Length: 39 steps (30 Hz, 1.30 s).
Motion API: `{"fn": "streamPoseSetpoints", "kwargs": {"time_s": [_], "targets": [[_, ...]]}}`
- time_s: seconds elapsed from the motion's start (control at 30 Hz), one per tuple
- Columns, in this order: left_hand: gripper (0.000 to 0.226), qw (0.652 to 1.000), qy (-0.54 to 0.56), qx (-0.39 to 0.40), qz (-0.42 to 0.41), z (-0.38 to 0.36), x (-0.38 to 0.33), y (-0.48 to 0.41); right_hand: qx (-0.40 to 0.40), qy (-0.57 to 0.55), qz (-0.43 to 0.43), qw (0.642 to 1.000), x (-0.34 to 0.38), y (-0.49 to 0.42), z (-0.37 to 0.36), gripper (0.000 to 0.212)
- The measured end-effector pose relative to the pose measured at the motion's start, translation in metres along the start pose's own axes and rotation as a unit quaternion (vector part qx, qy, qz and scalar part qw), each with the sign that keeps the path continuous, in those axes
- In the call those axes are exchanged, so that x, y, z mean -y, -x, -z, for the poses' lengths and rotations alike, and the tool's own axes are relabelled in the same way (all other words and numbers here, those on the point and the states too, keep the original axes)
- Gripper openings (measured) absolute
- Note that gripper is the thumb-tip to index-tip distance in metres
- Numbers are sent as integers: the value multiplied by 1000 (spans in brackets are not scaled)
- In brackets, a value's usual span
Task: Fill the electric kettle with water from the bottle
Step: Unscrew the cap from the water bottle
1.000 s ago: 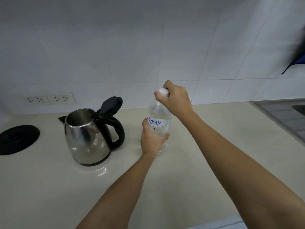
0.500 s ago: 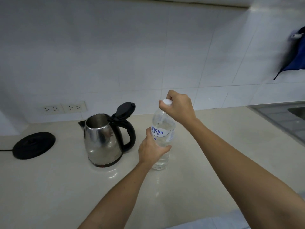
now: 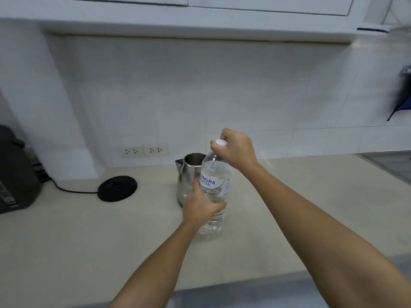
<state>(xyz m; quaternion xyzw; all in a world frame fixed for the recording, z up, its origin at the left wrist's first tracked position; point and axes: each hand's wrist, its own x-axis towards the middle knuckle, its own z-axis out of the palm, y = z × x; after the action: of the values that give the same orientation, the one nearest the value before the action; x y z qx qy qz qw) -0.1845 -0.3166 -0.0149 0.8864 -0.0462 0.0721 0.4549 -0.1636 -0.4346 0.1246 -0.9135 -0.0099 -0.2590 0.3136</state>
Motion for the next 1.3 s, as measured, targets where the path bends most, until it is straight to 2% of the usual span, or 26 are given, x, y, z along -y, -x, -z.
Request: {"fn": "streamPoseSetpoints", "kwargs": {"time_s": [0.13,0.33,0.67,0.77,0.9,1.3], "targets": [[98,999,-19,-20,20,47,38,12,25,-45,2,999,44,18,-37,28],[94,995,22,-75,66,86,81,23,90,-45,53,993,96,29,-82,27],[95,984,42,-117,125,106,113,26,159,-58,84,982,122,30,-121,32],[96,984,46,-112,127,109,118,23,168,-56,79,981,127,24,-123,37],[97,987,24,-100,122,110,123,20,186,4,112,976,129,12,-119,45],[97,990,9,-78,117,116,127,18,250,39,200,947,129,7,-114,34]]}}
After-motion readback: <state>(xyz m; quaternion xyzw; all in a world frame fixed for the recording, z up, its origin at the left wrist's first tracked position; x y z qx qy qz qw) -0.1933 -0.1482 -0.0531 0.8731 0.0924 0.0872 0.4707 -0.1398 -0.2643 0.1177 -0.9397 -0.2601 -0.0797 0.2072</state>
